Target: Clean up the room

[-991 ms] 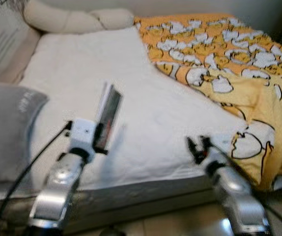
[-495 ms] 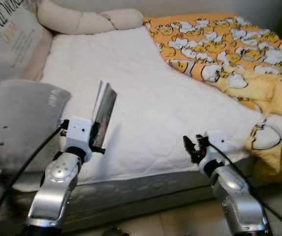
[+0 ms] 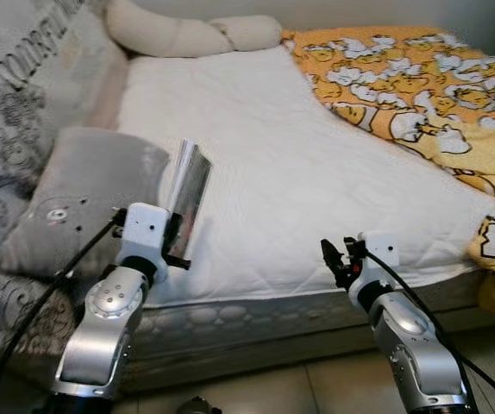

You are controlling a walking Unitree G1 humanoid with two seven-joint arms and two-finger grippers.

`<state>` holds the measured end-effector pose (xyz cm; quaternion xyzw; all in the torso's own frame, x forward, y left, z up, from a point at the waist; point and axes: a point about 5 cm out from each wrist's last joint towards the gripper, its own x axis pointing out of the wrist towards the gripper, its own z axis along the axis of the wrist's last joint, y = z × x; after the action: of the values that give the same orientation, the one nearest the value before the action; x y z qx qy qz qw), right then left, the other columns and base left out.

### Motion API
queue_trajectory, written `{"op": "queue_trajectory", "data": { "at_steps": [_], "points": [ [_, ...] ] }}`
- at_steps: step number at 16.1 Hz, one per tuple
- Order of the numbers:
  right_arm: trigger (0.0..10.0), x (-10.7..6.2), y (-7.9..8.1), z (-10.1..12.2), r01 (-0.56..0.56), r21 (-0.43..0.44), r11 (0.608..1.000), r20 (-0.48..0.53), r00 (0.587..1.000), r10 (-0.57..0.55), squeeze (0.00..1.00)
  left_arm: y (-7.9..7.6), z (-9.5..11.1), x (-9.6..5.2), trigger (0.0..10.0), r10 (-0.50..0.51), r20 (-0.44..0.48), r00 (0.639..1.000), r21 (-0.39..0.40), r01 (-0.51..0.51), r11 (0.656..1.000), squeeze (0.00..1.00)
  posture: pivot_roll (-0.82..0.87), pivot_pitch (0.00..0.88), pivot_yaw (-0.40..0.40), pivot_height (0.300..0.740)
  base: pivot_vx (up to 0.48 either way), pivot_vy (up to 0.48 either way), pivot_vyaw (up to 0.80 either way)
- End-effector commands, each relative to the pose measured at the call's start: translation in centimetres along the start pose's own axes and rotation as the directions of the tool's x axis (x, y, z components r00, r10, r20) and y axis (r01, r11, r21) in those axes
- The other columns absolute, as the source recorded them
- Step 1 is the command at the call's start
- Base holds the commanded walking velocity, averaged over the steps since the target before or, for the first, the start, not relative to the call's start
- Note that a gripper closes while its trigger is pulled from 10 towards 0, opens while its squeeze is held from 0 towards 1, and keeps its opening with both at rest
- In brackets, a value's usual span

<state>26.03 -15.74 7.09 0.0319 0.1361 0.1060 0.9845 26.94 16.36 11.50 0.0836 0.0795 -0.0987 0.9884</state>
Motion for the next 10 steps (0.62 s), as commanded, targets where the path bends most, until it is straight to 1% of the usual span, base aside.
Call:
{"op": "queue_trajectory", "data": {
  "at_steps": [1, 2, 5, 6, 10],
  "points": [
    [10.0, 0.12, -0.29, 0.58, -0.004, -0.040, 0.999, 0.017, 1.000, 0.005, 0.00, -0.03, 1.39, 0.11, 10.0, -0.009, 0.062, 0.998, 0.011, 0.009, 1.000, 0.00, 0.07, 0.000, 0.031, 0.740, 0.000, 0.000, 0.00],
    [10.0, 0.15, -0.35, 0.57, 0.000, -0.036, 0.999, 0.016, 1.000, 0.001, 0.00, -0.04, 1.45, 0.12, 10.0, -0.013, 0.065, 0.998, 0.018, 0.012, 1.000, 0.00, 0.07, 0.000, 0.031, 0.740, 0.000, 0.000, 0.56],
    [10.0, 0.18, -0.71, 0.57, 0.017, -0.035, 0.999, 0.016, 1.000, -0.017, 0.00, -0.23, 1.57, 0.06, 10.0, -0.030, 0.072, 0.997, 0.026, 0.028, 0.999, 0.00, 0.07, 0.000, 0.034, 0.740, 0.328, 0.000, 0.80],
    [10.0, 0.08, -0.98, 0.62, 0.034, -0.009, 0.999, 0.026, 0.999, -0.034, 0.00, -0.29, 1.59, 0.07, 10.0, -0.035, 0.072, 0.997, 0.023, 0.034, 0.999, 0.00, 0.07, 0.000, 0.035, 0.740, 0.424, 0.000, 0.00],
    [10.0, 0.04, -1.20, 0.52, 0.042, -0.012, 0.999, 0.018, 0.999, -0.042, 0.00, -0.51, 1.58, 0.15, 10.0, -0.046, 0.067, 0.997, 0.021, 0.045, 0.999, 0.00, 0.07, 0.000, 0.035, 0.740, 0.424, 0.000, 0.00]
  ]
}}
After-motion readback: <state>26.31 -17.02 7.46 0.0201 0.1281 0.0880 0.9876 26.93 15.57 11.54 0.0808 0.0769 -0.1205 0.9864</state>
